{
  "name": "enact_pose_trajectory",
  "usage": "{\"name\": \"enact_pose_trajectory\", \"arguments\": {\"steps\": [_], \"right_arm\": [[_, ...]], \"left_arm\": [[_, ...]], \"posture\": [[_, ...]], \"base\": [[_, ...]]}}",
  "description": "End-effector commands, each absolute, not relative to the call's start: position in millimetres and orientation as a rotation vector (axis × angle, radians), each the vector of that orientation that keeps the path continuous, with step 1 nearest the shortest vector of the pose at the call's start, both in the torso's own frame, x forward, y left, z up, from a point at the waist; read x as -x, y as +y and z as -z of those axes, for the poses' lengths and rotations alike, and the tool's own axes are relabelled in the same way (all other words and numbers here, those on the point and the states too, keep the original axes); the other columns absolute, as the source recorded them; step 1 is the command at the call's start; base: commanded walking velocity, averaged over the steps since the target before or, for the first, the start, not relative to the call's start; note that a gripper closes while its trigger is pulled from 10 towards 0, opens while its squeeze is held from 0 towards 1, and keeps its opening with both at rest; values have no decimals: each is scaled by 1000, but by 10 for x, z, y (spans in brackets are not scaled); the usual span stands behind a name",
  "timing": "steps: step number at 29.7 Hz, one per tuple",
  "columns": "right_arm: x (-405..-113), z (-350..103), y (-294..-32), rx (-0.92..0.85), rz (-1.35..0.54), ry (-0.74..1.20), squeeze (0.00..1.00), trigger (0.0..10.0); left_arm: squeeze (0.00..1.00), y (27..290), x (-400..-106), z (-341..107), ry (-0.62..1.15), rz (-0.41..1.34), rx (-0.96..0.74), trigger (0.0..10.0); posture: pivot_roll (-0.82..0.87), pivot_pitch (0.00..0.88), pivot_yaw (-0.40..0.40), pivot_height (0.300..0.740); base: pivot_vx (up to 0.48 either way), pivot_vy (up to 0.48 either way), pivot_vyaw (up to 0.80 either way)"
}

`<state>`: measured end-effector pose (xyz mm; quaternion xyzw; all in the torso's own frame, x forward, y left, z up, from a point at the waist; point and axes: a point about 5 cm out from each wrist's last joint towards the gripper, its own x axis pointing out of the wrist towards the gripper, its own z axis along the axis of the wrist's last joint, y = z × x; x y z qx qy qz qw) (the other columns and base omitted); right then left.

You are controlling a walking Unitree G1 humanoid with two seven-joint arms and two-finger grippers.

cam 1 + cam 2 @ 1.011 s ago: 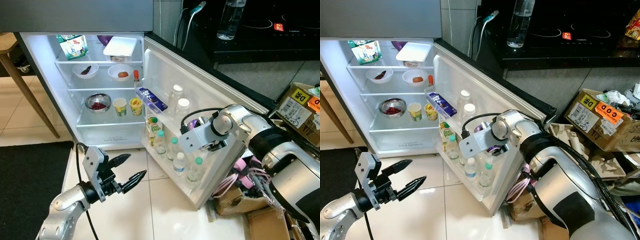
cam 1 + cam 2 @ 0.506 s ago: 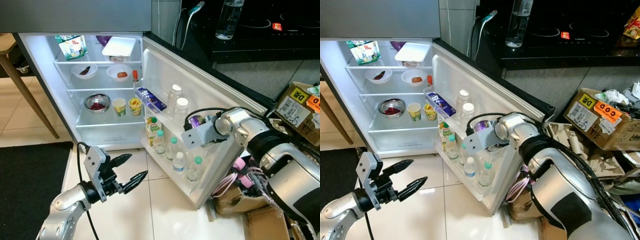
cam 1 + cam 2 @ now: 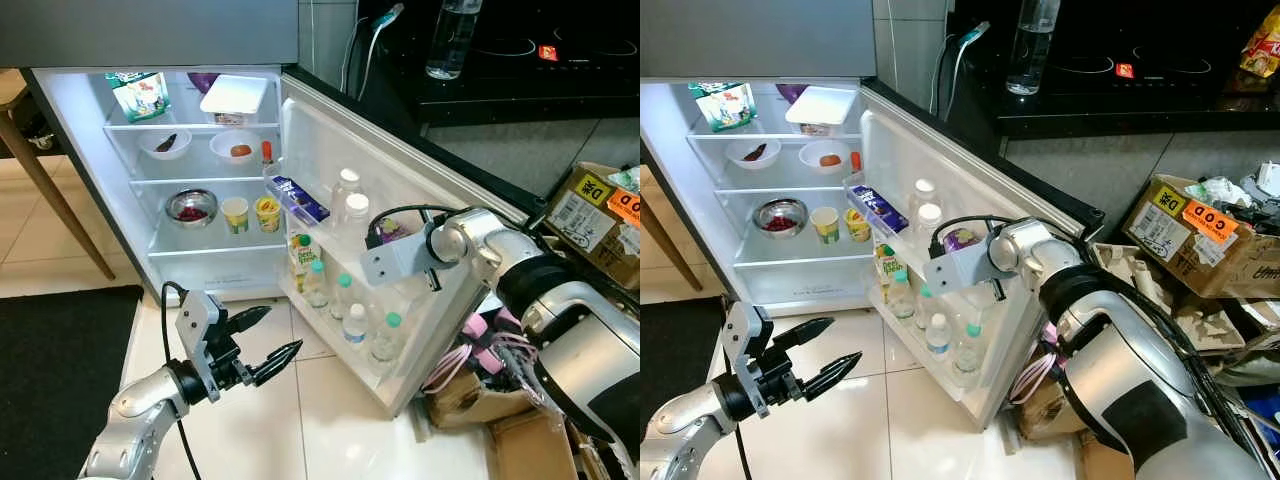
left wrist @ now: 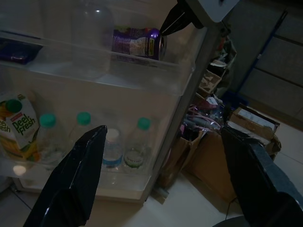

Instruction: Restocking fridge

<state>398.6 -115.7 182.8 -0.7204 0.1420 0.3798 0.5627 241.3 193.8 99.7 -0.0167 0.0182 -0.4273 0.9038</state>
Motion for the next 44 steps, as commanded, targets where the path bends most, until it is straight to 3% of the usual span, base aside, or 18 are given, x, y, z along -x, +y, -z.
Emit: {"name": "enact_pose_trajectory", "arguments": {"steps": [1,9,19,29,42,43,44], "right_arm": [[-4018,-1903,-1226,1662,-852,326,0,0],[-4036,-2041,-1288,1651,-849,322,0,0],[-3892,-2209,-1467,1696,-1085,469,0,0],[-3815,-2255,-1359,1721,-1182,466,0,0],[-3873,-2426,-1157,1751,-1087,291,0,0],[-3871,-2425,-1130,1756,-1090,275,0,1137],[-3869,-2422,-1109,1756,-1094,263,0,1059]], "left_arm": [[0,1884,-2406,-977,46,894,33,10000],[0,1868,-2420,-977,47,902,31,10000],[0,1810,-2458,-977,42,923,32,10000],[0,1772,-2458,-980,36,935,35,10000],[0,1725,-2436,-987,30,945,42,10000],[0,1718,-2438,-989,29,946,42,10000],[0,1712,-2439,-992,27,948,43,10000]], "posture": [[-113,67,-72,740],[-116,63,-66,740],[-133,51,-64,740],[-133,52,-66,740],[-130,61,-69,740],[-130,61,-70,740],[-130,62,-71,740]], "base": [[0,0,0],[0,0,0],[0,0,0],[0,0,0],[0,0,0],[0,0,0],[0,0,0]]}}
